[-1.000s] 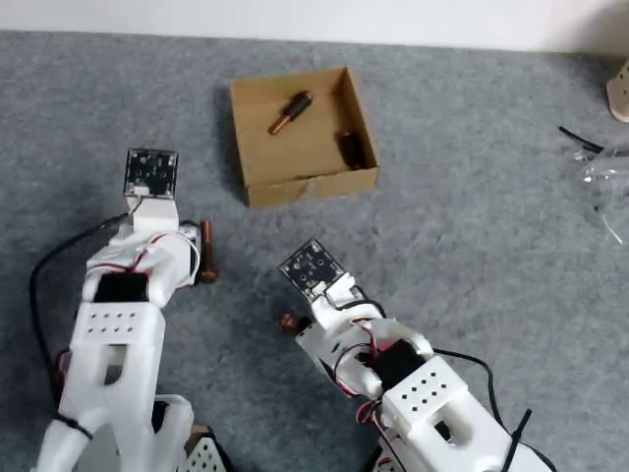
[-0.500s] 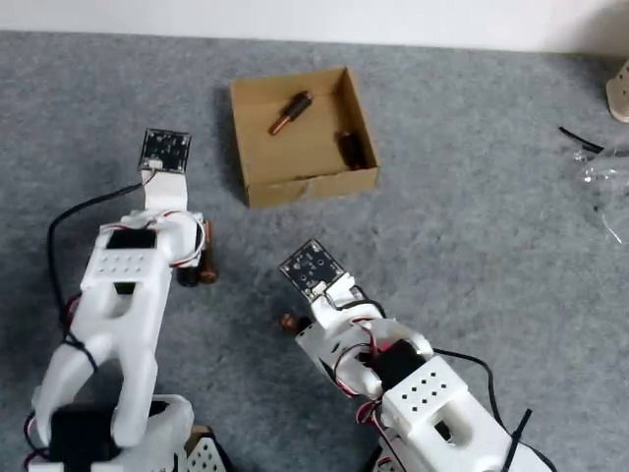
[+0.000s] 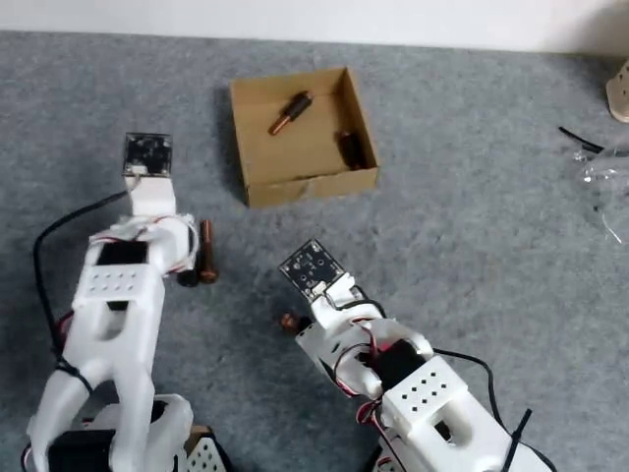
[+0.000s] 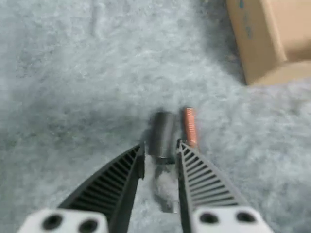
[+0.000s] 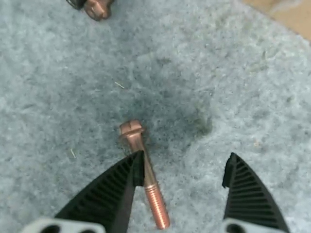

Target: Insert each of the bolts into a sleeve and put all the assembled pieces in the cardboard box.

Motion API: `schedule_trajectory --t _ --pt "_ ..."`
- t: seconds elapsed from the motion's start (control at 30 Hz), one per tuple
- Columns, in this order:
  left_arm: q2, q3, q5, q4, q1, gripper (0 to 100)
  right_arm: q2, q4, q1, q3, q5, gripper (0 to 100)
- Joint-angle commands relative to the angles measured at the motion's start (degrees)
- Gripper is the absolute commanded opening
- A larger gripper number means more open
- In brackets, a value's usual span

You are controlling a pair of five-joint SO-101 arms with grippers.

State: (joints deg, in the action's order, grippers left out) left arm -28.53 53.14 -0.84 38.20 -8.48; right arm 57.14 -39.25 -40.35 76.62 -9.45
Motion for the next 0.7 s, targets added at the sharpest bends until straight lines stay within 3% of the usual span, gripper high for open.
schedule_trajectory --t 0.0,0.23,0.67 --pt "-2.9 0.0 0.0 0.2 4.7 12 1.3 1.7 -0.4 -0.5 -0.7 24.6" --pt "-2.2 0.5 -2.3 0.2 5.3 12 1.2 1.8 -0.4 -0.4 -0.7 24.6" --pt "14.1 -7.2 -5.7 2.9 7.7 12 1.2 1.8 -0.4 -0.5 -0.7 24.6"
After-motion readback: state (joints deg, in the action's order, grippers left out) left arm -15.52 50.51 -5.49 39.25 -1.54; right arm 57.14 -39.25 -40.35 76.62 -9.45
